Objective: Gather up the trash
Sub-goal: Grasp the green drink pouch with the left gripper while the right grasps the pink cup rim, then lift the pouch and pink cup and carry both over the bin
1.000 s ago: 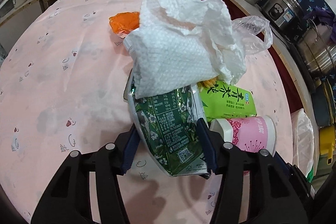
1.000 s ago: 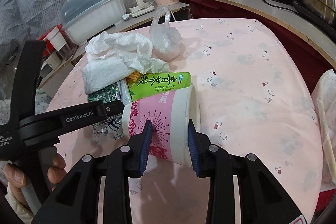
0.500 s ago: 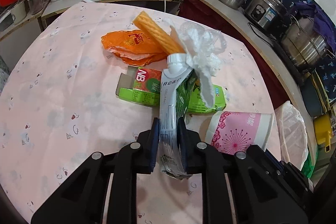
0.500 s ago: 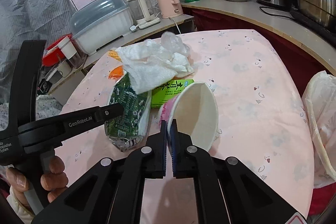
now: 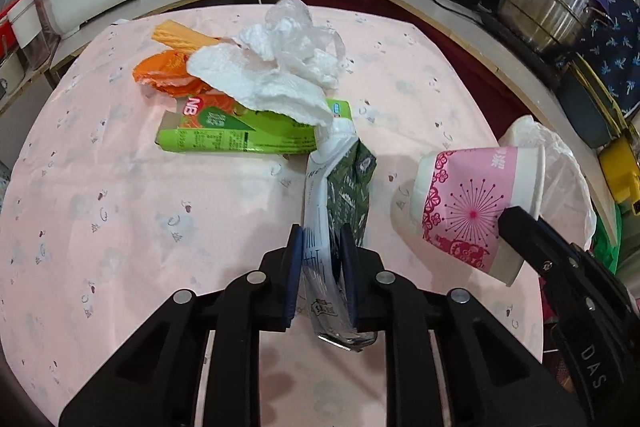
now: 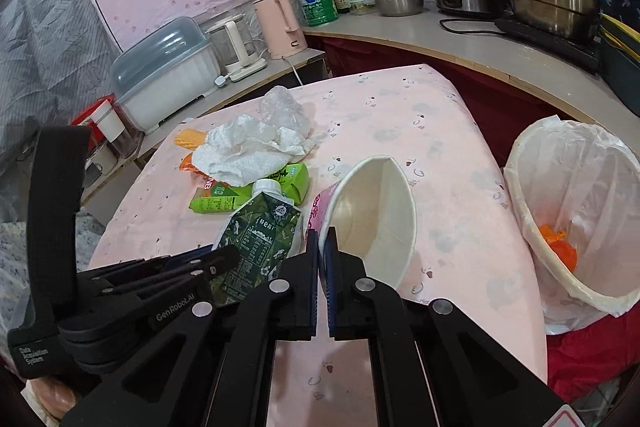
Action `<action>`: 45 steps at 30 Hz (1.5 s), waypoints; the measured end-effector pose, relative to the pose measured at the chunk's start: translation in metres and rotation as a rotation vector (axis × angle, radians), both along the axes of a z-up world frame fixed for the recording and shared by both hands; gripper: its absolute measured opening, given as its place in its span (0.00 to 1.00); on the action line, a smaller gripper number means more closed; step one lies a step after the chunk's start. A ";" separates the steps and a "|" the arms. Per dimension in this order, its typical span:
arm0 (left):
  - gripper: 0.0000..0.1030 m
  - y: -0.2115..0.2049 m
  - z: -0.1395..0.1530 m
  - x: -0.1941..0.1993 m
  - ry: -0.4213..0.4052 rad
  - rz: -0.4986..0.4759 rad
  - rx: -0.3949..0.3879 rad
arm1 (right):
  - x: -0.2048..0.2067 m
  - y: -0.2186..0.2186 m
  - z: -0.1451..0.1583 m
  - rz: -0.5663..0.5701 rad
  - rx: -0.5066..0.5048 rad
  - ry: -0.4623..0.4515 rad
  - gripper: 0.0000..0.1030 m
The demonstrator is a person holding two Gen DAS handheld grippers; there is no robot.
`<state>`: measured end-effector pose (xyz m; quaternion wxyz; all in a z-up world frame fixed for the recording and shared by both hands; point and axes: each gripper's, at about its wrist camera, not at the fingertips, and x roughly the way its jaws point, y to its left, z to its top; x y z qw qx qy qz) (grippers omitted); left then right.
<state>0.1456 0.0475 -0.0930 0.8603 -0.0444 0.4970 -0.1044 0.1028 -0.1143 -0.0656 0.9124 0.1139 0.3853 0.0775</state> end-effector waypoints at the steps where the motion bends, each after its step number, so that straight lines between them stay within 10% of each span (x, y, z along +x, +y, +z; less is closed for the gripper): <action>1: 0.20 -0.002 -0.005 0.001 0.012 -0.005 0.001 | -0.001 -0.002 -0.001 -0.003 0.001 0.002 0.04; 18: 0.64 -0.030 -0.036 0.012 0.050 -0.021 0.002 | 0.003 -0.023 -0.019 -0.030 0.030 0.030 0.04; 29: 0.25 -0.048 -0.018 0.008 -0.033 -0.056 0.044 | 0.003 -0.024 -0.022 -0.022 0.032 0.040 0.04; 45: 0.16 -0.072 0.016 -0.006 -0.079 -0.126 0.014 | -0.013 -0.059 -0.003 -0.104 0.039 -0.015 0.04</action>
